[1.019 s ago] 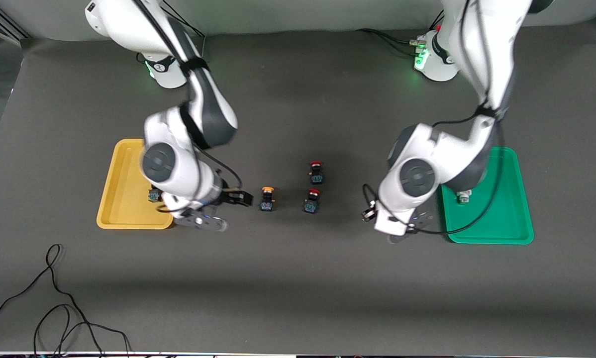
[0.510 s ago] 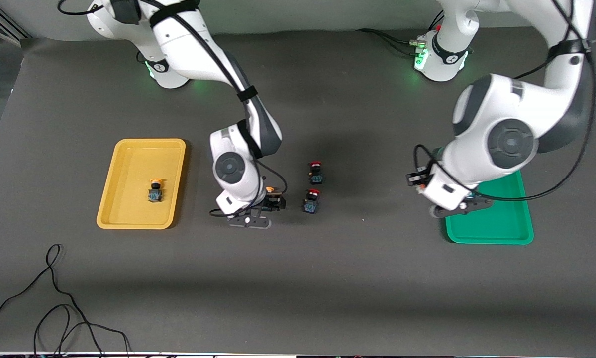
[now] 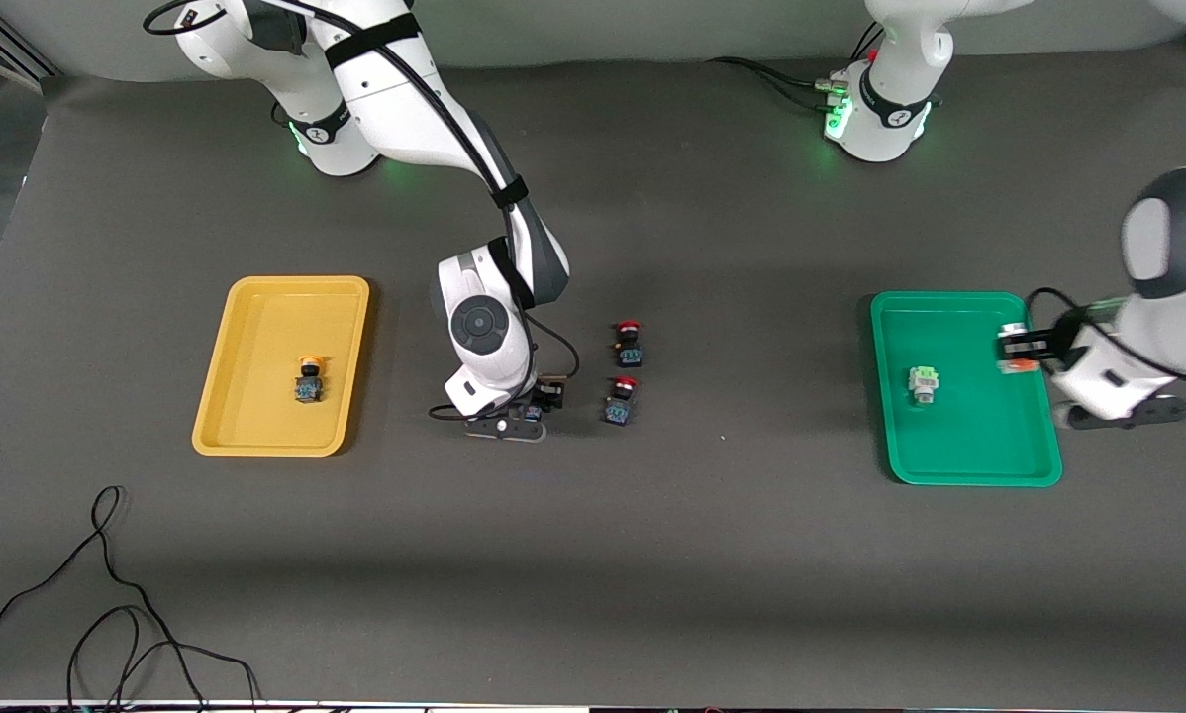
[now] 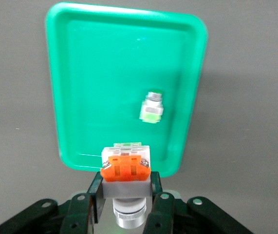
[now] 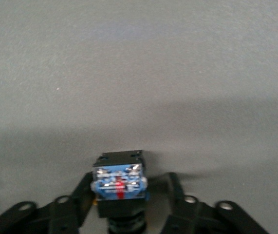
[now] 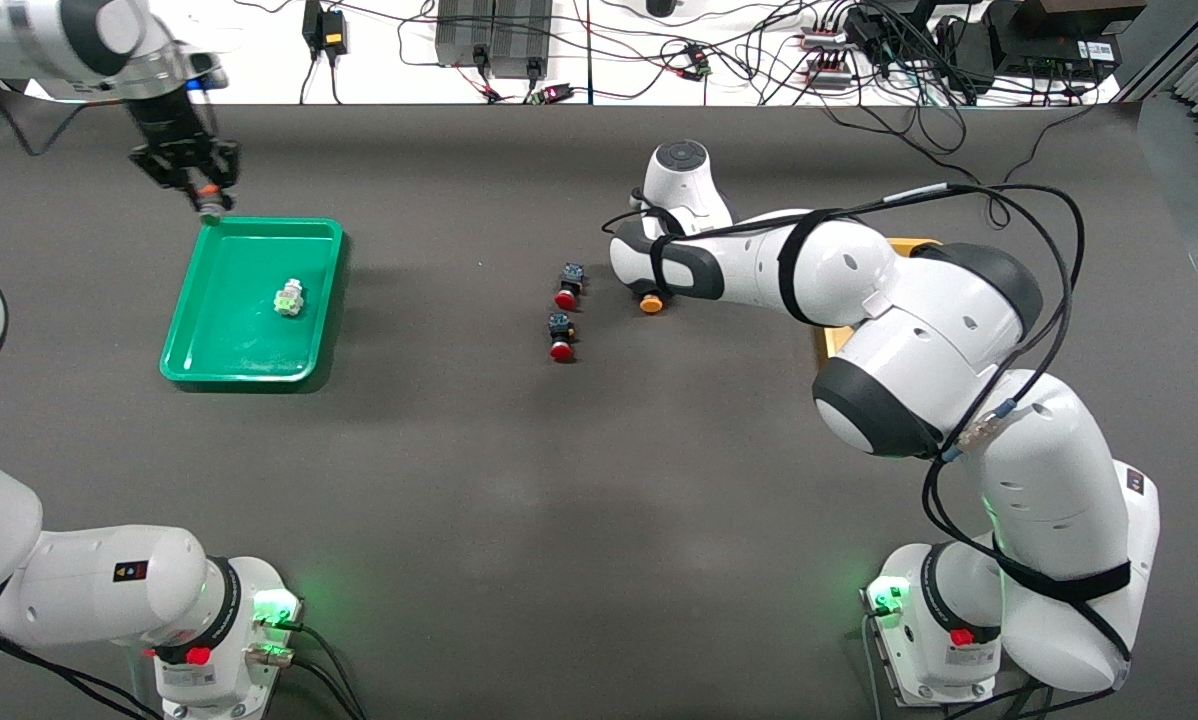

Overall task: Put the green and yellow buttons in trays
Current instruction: 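Carry the green button to the green tray while the right gripper grasps a yellow button, then release the green button in the tray while the right gripper drops the yellow button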

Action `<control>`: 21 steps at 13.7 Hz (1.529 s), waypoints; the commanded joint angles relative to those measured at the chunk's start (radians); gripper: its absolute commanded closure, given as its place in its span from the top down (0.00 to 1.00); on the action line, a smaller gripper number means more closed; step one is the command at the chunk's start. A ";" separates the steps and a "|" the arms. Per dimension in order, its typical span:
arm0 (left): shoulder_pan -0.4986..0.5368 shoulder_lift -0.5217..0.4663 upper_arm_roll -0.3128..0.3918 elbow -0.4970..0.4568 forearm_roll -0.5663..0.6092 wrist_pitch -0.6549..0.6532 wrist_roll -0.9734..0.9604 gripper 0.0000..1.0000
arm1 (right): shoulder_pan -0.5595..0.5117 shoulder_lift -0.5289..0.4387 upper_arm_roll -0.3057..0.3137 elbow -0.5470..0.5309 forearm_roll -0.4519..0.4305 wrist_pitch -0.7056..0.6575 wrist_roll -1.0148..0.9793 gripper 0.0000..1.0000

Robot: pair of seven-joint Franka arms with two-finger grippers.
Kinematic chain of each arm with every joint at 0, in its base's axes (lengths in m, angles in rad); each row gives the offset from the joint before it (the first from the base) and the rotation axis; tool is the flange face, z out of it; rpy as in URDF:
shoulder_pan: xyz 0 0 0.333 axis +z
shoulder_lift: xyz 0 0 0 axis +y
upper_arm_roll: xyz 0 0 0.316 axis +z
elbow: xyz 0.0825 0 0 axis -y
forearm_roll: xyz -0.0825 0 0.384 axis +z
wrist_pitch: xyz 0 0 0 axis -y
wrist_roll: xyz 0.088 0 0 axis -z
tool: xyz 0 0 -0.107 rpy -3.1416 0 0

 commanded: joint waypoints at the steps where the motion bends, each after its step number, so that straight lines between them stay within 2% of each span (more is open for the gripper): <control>1: 0.102 -0.014 -0.015 -0.049 0.016 0.065 0.135 0.00 | 0.008 -0.029 -0.011 -0.006 0.019 0.008 0.051 0.00; 3: 0.136 -0.012 -0.015 -0.150 0.016 0.207 0.140 0.00 | -0.007 -0.079 -0.017 -0.009 0.016 -0.010 0.035 0.00; 5: 0.136 0.000 -0.014 -0.280 0.018 0.394 0.140 0.00 | -0.024 -0.163 -0.067 -0.003 0.015 -0.158 0.003 0.00; 8: 0.141 0.072 -0.012 -0.434 0.019 0.673 0.138 0.00 | -0.024 -0.314 -0.208 -0.001 0.005 -0.433 -0.104 0.00; 10: 0.160 0.121 -0.012 -0.442 0.035 0.726 0.140 0.00 | -0.017 -0.383 -0.340 0.001 -0.045 -0.608 -0.269 0.00; 11: 0.162 0.121 -0.012 -0.442 0.050 0.722 0.140 0.00 | -0.020 -0.407 -0.383 0.001 -0.073 -0.651 -0.331 0.00; 12: 0.162 0.124 -0.012 -0.436 0.052 0.714 0.144 0.15 | -0.023 -0.418 -0.431 -0.004 -0.102 -0.684 -0.415 0.00; 13: 0.162 0.135 -0.014 -0.427 0.068 0.705 0.161 0.76 | -0.023 -0.417 -0.484 -0.010 -0.128 -0.701 -0.514 0.00; 15: 0.162 0.134 -0.014 -0.375 0.075 0.627 0.170 1.00 | -0.027 -0.408 -0.587 -0.062 -0.133 -0.683 -0.715 0.00; 16: 0.162 0.128 -0.015 -0.322 0.075 0.548 0.182 1.00 | -0.047 -0.402 -0.616 -0.094 -0.133 -0.634 -0.815 0.00; 21: 0.153 0.086 -0.024 0.017 0.061 0.077 0.213 1.00 | -0.098 -0.397 -0.617 -0.358 -0.120 -0.266 -1.029 0.00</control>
